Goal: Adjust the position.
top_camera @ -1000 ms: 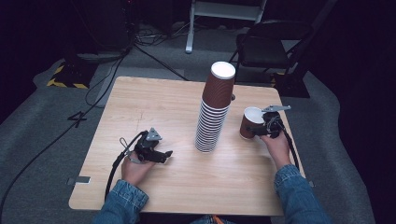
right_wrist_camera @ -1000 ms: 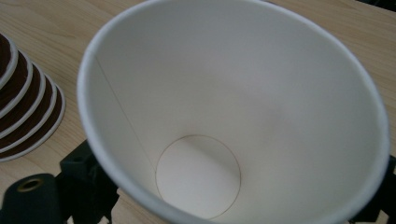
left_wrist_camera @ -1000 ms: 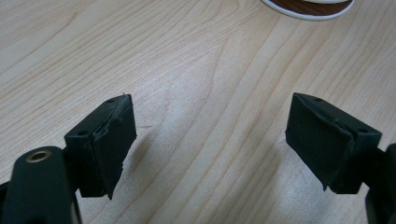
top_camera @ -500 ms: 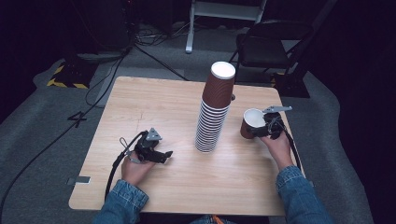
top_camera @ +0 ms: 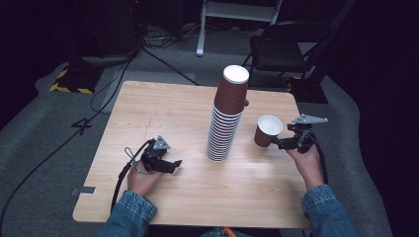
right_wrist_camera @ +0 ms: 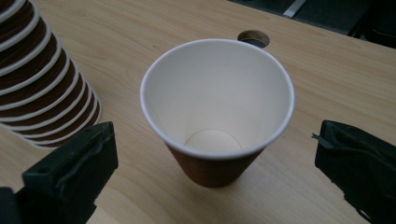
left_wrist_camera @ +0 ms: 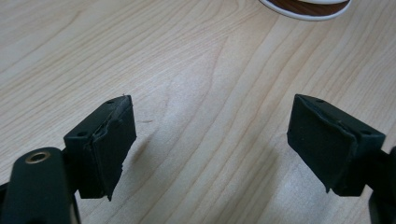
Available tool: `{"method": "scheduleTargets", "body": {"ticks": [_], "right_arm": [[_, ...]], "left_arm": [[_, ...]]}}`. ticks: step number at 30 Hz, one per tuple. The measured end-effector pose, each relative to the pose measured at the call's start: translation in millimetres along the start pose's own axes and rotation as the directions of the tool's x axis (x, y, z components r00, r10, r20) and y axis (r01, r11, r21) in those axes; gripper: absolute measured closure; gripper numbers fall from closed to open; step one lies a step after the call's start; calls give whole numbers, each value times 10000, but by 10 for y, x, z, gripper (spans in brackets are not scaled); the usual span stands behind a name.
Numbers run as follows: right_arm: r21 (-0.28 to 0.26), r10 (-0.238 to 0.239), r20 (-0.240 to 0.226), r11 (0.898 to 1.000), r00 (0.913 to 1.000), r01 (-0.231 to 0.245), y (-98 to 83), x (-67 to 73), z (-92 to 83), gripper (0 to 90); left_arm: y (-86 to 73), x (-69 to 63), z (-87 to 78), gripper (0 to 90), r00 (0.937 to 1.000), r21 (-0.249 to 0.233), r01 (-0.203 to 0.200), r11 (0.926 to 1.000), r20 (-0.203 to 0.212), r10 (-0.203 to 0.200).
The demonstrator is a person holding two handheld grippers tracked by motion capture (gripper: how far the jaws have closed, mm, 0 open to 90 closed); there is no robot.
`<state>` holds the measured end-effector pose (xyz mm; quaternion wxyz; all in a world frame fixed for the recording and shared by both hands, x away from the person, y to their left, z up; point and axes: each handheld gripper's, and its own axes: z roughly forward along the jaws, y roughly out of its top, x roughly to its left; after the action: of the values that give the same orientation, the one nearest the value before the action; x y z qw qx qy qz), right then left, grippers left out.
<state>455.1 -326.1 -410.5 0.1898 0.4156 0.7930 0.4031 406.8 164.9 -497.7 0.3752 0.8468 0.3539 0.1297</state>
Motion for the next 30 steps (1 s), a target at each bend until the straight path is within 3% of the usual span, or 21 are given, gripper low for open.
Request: {"method": "scheduleTargets", "body": {"ticks": [3,12,19,23,30], "right_arm": [[-187,-119,-36,9998,9999,118,-102,24,-184,0],[-74,-39,-292,10000,9996,37,-424,65,-424,0],[117,204,-394,9997,9990,-200,-732,117,-557,0],[342,236,-325,9992,9992,-224,-868,160,-565,0],[1290,437,-410,9909,9982,-381,-1087,206,-417,0]], "left_arm": [[-13,19,-20,157,9999,-80,151,9999,5,-151],[-40,-1,-41,156,9997,16,164,9999,-183,-163],[-61,-43,-48,155,9993,304,-65,9995,-378,77],[-72,-45,-53,155,9993,262,31,9997,-363,-22],[-73,-36,-34,154,9994,349,89,9994,-347,-77]]}}
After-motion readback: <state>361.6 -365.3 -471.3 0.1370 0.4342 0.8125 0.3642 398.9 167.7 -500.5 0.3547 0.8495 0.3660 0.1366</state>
